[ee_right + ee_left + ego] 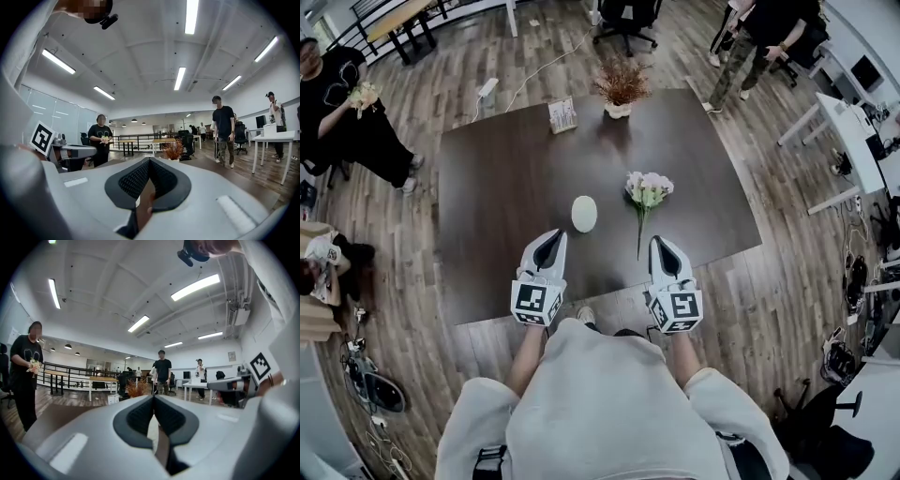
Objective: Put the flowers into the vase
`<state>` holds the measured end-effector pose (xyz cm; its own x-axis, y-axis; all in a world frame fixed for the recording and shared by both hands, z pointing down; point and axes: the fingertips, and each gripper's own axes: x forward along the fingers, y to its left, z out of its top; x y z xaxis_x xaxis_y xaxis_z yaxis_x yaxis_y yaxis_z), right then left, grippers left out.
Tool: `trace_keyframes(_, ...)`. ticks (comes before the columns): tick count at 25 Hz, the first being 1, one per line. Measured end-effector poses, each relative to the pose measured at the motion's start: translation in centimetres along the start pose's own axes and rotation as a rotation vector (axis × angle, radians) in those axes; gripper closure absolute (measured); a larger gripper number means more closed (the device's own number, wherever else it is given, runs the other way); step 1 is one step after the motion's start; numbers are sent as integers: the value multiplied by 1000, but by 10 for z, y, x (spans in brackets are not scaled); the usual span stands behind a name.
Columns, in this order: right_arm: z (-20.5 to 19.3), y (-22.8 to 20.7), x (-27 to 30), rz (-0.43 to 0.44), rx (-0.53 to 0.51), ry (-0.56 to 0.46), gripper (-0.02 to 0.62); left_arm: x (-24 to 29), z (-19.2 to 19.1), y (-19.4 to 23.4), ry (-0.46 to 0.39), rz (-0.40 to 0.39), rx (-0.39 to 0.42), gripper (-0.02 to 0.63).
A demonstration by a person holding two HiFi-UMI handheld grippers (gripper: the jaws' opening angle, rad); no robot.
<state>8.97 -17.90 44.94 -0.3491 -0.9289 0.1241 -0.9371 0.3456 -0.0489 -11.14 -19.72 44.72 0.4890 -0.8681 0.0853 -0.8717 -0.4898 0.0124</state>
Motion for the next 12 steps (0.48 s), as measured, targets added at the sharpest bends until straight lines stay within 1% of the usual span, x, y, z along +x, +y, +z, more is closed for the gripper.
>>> trace_keyframes(6, -9, -8, 18, 21, 21, 22, 598, 10, -11, 6, 35, 32, -7, 597)
trace_keyframes(12, -12, -21, 26, 82, 40, 63, 598, 10, -22, 7, 71, 111, -37, 597)
